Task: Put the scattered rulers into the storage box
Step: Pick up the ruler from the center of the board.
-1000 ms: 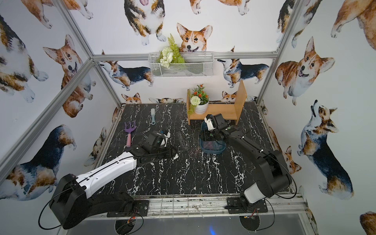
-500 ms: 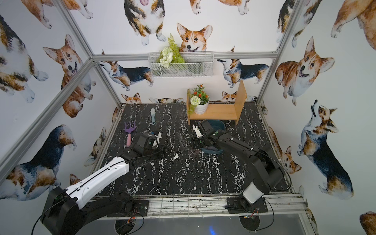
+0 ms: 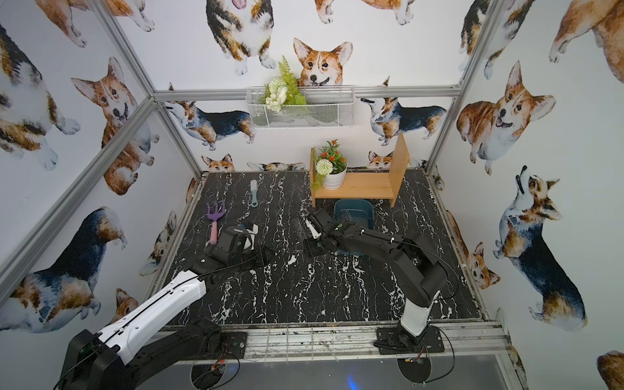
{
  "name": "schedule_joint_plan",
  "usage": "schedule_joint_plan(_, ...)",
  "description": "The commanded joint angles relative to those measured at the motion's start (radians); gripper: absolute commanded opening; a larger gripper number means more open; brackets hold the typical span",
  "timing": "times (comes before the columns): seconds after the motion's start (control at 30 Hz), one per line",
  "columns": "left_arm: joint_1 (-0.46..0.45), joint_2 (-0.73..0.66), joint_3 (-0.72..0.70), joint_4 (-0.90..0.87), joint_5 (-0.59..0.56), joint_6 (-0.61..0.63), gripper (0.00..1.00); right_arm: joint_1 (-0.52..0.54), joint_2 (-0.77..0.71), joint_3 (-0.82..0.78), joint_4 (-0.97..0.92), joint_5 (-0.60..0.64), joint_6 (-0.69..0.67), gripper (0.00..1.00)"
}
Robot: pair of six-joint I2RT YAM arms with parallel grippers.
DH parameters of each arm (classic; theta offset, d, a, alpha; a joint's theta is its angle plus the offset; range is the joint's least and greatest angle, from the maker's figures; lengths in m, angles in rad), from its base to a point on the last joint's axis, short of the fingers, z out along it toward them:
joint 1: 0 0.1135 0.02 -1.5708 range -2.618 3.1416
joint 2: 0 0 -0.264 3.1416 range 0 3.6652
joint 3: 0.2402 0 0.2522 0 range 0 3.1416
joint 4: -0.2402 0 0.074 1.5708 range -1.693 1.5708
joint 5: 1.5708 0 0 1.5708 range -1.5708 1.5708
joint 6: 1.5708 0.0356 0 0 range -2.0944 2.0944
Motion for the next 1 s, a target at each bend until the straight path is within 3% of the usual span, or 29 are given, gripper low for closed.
schedule_joint_plan(0.0, 0.012, -0.015, -0.006, -0.012, 0.007, 0.003, 0.42, 0.011, 0.031, 0.007, 0.011, 0.038, 0.005, 0.67)
schedule_joint_plan(0.47, 0.031, -0.007, -0.018, -0.006, 0.039, 0.014, 0.43, 0.021, 0.108, -0.006, 0.043, 0.042, 0.013, 0.68)
schedule_joint_plan(0.97, 0.035, -0.022, -0.027, 0.004, 0.044, 0.008, 0.43, 0.122, 0.044, -0.107, 0.079, 0.050, 0.096, 0.68)
